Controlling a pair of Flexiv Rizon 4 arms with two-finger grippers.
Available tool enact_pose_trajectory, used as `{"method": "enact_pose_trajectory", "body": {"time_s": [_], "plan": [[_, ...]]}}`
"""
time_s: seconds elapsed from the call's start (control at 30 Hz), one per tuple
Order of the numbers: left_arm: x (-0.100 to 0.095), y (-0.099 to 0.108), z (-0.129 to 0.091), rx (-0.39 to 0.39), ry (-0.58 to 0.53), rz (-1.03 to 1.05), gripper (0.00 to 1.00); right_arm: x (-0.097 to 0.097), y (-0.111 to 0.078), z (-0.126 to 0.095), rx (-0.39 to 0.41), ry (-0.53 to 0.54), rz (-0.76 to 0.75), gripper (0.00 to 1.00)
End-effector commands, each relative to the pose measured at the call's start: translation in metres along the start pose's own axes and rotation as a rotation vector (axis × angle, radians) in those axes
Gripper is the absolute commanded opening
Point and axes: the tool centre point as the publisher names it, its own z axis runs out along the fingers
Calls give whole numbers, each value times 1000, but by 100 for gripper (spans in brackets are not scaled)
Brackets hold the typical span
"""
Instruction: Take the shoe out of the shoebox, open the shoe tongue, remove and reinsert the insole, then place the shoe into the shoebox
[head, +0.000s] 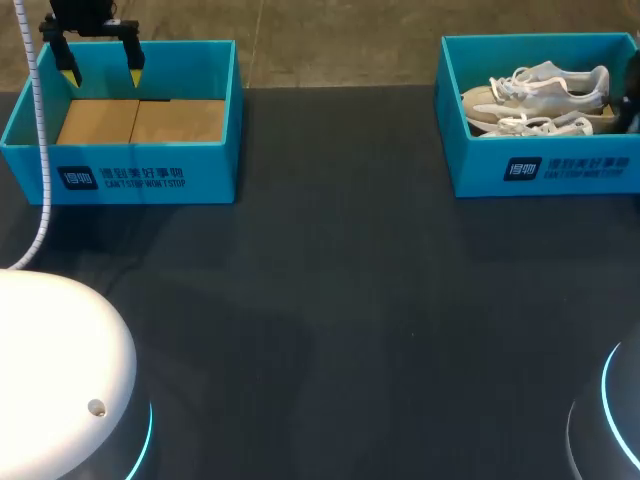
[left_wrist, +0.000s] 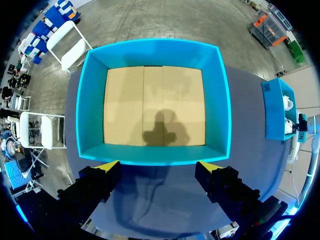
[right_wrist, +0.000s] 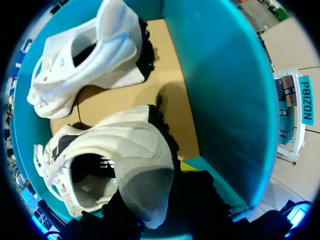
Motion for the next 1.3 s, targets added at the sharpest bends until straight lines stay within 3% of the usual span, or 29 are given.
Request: {"method": "enact_pose_trajectory", "body": {"time_s": [0.03, 0.53, 0.97, 1.3], "plan": [[0, 0, 0, 0, 0, 0, 100, 2, -13, -26, -45, -13, 11, 0], [0, 0, 0, 0, 0, 0, 100, 6, -2, -69, -99, -28, 95, 0], [0, 0, 0, 0, 0, 0, 100, 8, 10, -119, -56, -47, 167, 0], [0, 0, 0, 0, 0, 0, 100, 6, 15, -145, -83, -44, 203, 0]]}}
